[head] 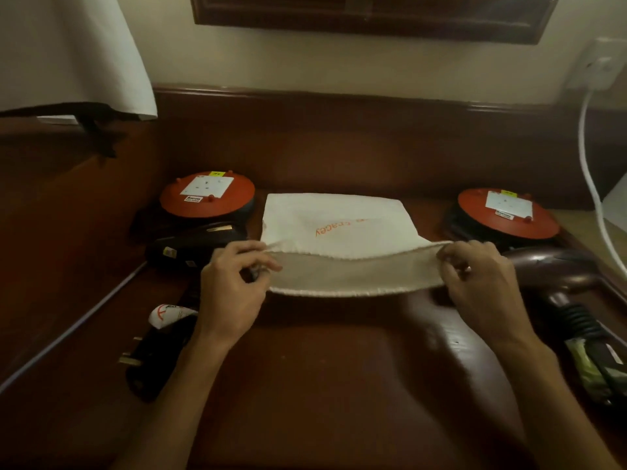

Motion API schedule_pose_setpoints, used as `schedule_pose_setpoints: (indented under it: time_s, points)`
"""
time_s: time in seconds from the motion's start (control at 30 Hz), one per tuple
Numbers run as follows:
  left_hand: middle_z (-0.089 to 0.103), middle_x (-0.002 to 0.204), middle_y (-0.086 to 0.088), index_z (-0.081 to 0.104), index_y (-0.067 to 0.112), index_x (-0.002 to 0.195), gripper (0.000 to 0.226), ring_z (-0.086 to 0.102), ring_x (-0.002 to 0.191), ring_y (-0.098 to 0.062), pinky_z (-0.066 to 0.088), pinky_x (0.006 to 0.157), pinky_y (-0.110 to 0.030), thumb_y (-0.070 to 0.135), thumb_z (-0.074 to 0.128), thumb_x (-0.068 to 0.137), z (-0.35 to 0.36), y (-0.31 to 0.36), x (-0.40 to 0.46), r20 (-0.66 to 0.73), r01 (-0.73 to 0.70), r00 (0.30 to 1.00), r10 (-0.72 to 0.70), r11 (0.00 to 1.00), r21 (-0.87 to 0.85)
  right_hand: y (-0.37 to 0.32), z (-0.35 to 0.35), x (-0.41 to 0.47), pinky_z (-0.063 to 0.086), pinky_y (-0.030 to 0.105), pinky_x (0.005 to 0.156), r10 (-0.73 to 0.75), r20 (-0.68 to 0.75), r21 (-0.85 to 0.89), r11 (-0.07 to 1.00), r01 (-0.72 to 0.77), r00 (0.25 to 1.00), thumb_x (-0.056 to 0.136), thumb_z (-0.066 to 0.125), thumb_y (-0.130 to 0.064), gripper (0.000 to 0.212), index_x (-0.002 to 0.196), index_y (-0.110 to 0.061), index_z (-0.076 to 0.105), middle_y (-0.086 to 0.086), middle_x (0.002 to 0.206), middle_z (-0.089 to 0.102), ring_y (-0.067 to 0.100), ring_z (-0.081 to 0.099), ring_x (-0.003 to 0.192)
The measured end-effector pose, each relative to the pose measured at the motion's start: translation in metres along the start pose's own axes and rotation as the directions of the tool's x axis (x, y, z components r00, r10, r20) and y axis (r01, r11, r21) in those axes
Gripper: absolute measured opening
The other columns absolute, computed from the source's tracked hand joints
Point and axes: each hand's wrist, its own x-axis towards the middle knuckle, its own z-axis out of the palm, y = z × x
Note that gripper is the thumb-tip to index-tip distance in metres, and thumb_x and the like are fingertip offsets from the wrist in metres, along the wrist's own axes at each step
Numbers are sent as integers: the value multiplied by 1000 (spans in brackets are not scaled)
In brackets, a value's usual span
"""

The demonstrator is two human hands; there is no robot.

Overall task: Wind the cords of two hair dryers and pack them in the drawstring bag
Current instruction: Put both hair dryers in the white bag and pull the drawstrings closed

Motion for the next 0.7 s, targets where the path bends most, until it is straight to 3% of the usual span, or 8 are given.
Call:
schedule_pose_setpoints:
  time_s: [0.1,0.2,0.27,0.37,0.43,0.5,0.6,0.7]
  points:
    - [62,127,11,74,39,68,36,42,119,-9,41,99,-27,5,83,78,-3,10,-12,170,1,986,0,1000,-3,6,-15,-11,52,46,91,0,251,-87,996,23,968,89,72,-12,9,95,-16,77,2,107,62,21,53,104]
    - [61,132,15,62,51,60,39,41,125,-11,30,108,-47,21,81,75,2,48,-8,300,-163,944,137,984,65,12,-31,-19,50,28,92,16,452,184,977,-111,892,89,74,-14,12,95,-22,80,-6,119,60,10,55,113]
    - [66,124,14,62,50,62,24,53,119,-13,39,107,-49,31,70,73,14,73,-4,381,-211,903,198,978,-8,15,-40,-21,51,27,90,31,259,253,962,-98,965,90,72,-10,17,102,-20,78,-3,115,66,13,61,109]
    - [69,109,13,72,41,94,15,64,98,-11,53,88,-37,36,68,81,50,95,-3,554,-228,807,203,973,-25,29,-54,-22,47,44,102,177,11,9,984,-178,984,96,62,-15,43,137,-23,56,11,127,59,27,53,120]
    - [69,115,9,68,37,117,27,63,103,-14,46,82,-31,43,69,90,80,96,-4,619,-376,757,212,915,147,45,-66,-21,38,52,109,343,88,-291,907,-305,935,96,62,-27,59,150,-27,38,18,140,43,35,39,133]
    - [69,115,4,70,31,118,28,62,103,-17,41,77,-30,46,67,94,101,92,-2,630,-432,750,201,870,236,62,-78,-22,38,56,111,480,183,-498,797,-341,858,94,63,-40,73,156,-34,24,19,149,32,39,34,137]
    - [73,105,2,78,24,108,27,65,91,-15,41,68,-26,45,68,95,117,86,8,625,-363,764,163,908,207,77,-86,-32,56,50,90,549,280,-474,792,-384,787,97,60,-42,87,156,-51,-3,14,143,39,32,59,115]
    - [78,101,-1,81,23,104,21,69,88,-14,53,72,-29,39,72,93,120,84,24,618,-187,779,101,979,76,86,-85,-40,56,37,66,461,247,-399,850,-344,852,98,59,-37,87,156,-50,-5,10,130,48,17,59,86]
